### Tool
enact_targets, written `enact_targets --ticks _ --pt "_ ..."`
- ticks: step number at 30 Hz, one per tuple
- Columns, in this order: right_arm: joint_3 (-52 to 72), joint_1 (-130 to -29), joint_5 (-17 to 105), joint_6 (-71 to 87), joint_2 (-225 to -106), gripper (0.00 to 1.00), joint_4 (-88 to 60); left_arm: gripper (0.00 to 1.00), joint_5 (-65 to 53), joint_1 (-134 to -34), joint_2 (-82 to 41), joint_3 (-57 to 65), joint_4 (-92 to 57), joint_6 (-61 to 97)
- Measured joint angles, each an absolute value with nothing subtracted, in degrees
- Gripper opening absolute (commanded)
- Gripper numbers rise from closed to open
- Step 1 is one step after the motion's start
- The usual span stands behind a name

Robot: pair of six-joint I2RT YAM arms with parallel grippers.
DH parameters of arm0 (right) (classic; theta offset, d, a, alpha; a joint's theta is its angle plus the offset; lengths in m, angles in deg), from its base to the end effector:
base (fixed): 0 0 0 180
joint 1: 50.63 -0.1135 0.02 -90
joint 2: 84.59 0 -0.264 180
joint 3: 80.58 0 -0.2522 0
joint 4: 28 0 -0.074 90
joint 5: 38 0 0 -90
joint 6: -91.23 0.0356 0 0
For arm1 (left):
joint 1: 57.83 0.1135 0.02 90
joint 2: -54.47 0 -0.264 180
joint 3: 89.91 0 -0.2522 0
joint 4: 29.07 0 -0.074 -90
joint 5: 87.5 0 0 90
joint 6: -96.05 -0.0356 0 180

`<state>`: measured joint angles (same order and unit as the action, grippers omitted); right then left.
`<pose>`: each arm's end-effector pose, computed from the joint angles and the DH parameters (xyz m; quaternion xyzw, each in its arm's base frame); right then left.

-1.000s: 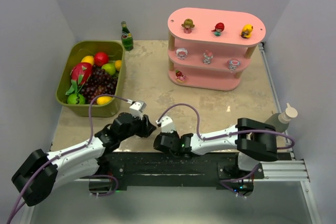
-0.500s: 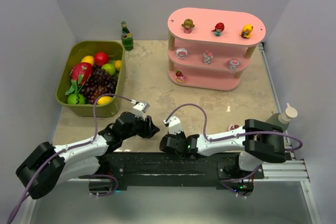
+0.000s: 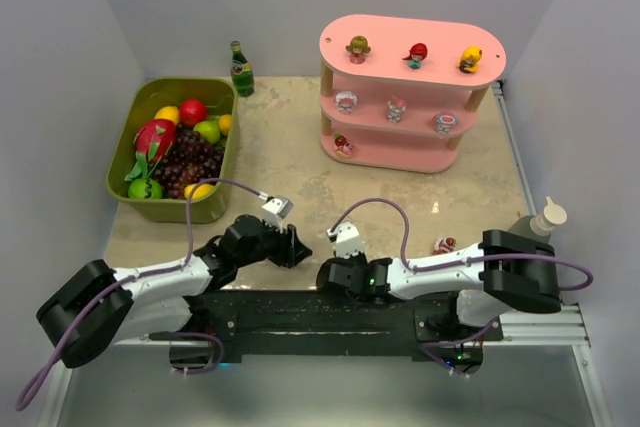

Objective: Place and organize the plastic toys onto the shelf

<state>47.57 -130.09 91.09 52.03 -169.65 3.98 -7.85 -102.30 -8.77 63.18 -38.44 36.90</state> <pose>0.0680 0.2426 0.1461 -0.1582 0.9095 0.0463 0.3816 0.1393 -0.1457 0.1504 0.1475 0.8374 -0.3790 0.3652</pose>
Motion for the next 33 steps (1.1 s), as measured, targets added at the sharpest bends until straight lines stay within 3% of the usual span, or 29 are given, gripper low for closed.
enact_targets --ticks 9,11,12,15,19,33 --pt "47.8 -130.1 90.3 56.8 -158.6 0.04 12.5 0.68 -1.8 -112.2 -13.1 62.7 -39.7 36.7" --pt "47.8 -130.1 90.0 58.2 -153.9 0.12 15.4 0.71 0.8 -114.4 -14.2 62.4 -41.0 36.6" --pt "47.7 -130.1 90.0 59.3 -152.0 0.31 16.9 0.73 2.2 -115.5 -14.8 62.3 -41.9 36.4" --pt "46.1 -129.9 90.5 63.5 -149.1 0.50 24.0 0.80 6.4 -119.3 -17.3 61.5 -44.5 35.7" --pt "40.6 -128.4 92.1 68.6 -147.8 0.62 33.8 0.82 13.5 -125.3 -22.0 59.8 -49.5 32.3" --pt "33.3 -127.1 97.6 69.0 -128.5 0.69 40.4 0.85 17.4 -128.9 -41.9 61.7 -78.9 19.6"
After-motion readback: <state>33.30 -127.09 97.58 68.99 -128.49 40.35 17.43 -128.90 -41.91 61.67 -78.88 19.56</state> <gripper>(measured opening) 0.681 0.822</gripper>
